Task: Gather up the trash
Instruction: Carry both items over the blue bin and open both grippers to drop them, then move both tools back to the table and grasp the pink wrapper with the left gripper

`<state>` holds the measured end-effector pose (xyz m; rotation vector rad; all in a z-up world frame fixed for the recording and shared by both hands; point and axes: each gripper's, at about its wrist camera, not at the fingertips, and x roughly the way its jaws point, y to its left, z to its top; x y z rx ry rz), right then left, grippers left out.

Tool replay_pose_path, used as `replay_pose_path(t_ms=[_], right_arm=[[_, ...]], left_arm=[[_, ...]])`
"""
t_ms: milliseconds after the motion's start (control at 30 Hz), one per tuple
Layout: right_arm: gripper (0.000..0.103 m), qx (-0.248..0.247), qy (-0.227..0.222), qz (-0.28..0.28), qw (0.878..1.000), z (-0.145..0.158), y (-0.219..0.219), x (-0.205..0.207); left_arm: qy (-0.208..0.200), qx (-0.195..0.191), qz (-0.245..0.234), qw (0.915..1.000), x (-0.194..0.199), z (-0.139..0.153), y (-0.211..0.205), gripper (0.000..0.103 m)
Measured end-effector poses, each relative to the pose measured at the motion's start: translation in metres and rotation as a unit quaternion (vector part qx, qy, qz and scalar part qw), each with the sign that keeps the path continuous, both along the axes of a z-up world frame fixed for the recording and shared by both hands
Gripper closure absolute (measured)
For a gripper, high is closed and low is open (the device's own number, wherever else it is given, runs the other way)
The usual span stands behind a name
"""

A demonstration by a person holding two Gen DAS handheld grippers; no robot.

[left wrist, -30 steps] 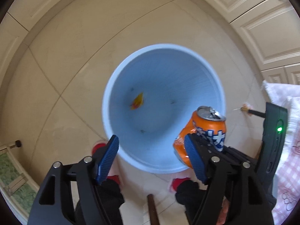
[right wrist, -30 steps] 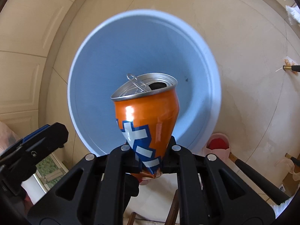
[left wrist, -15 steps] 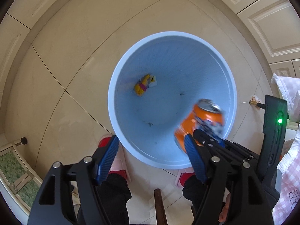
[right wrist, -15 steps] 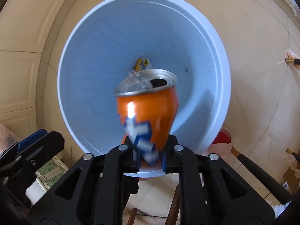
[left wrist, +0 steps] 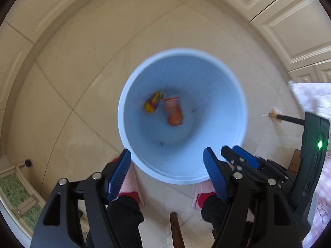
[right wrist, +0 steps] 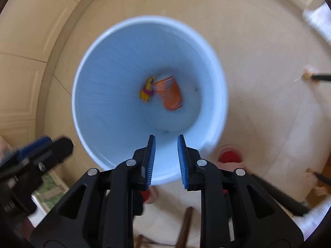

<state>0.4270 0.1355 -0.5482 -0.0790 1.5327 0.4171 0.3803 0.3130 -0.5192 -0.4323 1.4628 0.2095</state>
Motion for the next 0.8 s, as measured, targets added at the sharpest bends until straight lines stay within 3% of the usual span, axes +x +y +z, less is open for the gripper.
replay_pose_path(t_ms=[167,267,367,533,700,800], right_arm=[[0.08,-0.003,-0.115,0.028,0.993,0.093,-0.011,-0.027],[0.079,0.011,-0.174,0.03,0.984,0.155,-0.025,-0.051],[0.06,0.034,-0.238,0.027,0.97,0.225,-0.043,-0.081],[0.054,0.062,-0.361,0.012,0.93,0.341,-0.089,-0.143],[0.05,0.062,-0.439,-0.032,0.896,0.409,-0.156,-0.196],[0.046,0.051,-0.473,-0.068,0.877,0.433,-0.203,-0.22]], left_arm=[[-0.092,-0.002,0.009,0.9957,-0.032,0.063,-0.006,0.032],[-0.158,0.005,0.016,0.9873,-0.051,0.119,-0.012,0.032],[-0.233,0.004,0.02,0.9723,-0.079,0.183,-0.027,0.032],[-0.35,0.016,-0.014,0.9366,-0.13,0.288,-0.072,0.031],[-0.421,0.02,-0.059,0.905,-0.162,0.357,-0.127,0.028],[-0.438,0.004,-0.097,0.8938,-0.169,0.378,-0.169,0.026]])
